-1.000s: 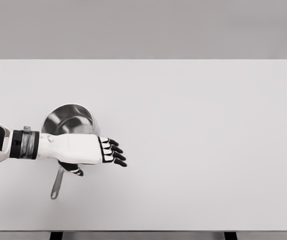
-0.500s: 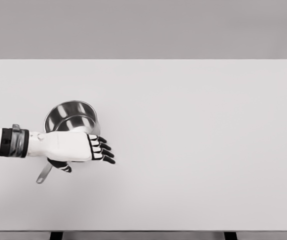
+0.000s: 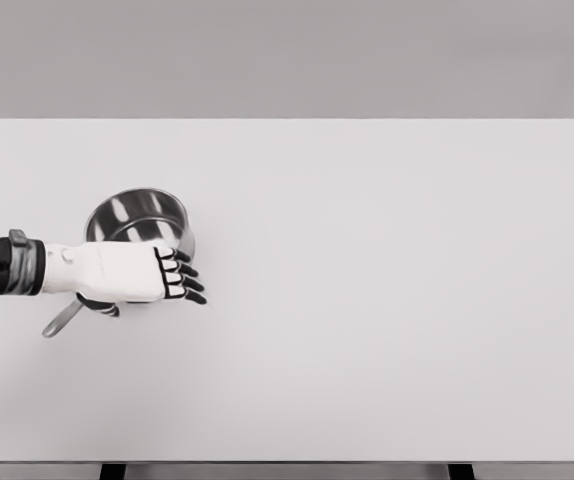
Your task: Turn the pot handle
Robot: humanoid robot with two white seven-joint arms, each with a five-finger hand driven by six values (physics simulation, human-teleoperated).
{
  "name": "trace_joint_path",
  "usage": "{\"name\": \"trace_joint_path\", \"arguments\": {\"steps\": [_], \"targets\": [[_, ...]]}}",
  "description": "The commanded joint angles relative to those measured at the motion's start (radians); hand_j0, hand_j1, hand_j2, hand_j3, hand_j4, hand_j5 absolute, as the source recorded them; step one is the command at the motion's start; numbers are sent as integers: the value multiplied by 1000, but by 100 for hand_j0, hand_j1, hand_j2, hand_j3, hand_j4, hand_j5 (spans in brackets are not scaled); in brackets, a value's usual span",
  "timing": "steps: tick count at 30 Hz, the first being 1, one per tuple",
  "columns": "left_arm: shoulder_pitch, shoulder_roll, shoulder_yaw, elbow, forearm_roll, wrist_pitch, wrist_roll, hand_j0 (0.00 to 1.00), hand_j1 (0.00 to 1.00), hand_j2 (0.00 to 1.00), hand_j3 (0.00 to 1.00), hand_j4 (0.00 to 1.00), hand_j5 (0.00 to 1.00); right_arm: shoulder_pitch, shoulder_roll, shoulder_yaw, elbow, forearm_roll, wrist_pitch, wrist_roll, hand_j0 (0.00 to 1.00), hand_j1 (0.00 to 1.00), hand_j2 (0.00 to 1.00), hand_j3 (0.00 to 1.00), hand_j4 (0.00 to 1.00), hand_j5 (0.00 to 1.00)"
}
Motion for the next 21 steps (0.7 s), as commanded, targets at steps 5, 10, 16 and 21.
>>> {"name": "trace_joint_path", "arguments": {"steps": [5, 10, 16, 21], "targets": [[-25, 1, 2, 44, -9, 1, 1, 100, 100, 100, 100, 100, 100, 0, 0, 0, 0, 0, 0, 1, 100, 100, 100, 100, 100, 100], [-52, -1, 13, 68, 127, 1, 4, 100, 100, 100, 100, 100, 100, 0, 0, 0, 0, 0, 0, -1, 100, 100, 100, 100, 100, 100], [-48, 113, 13, 73, 388, 1, 12, 100, 100, 100, 100, 100, 100, 0, 0, 0, 0, 0, 0, -1, 100, 100, 100, 100, 100, 100], [-22, 142, 7, 73, 384, 1, 10, 100, 100, 100, 100, 100, 100, 0, 0, 0, 0, 0, 0, 1, 100, 100, 100, 100, 100, 100]]}}
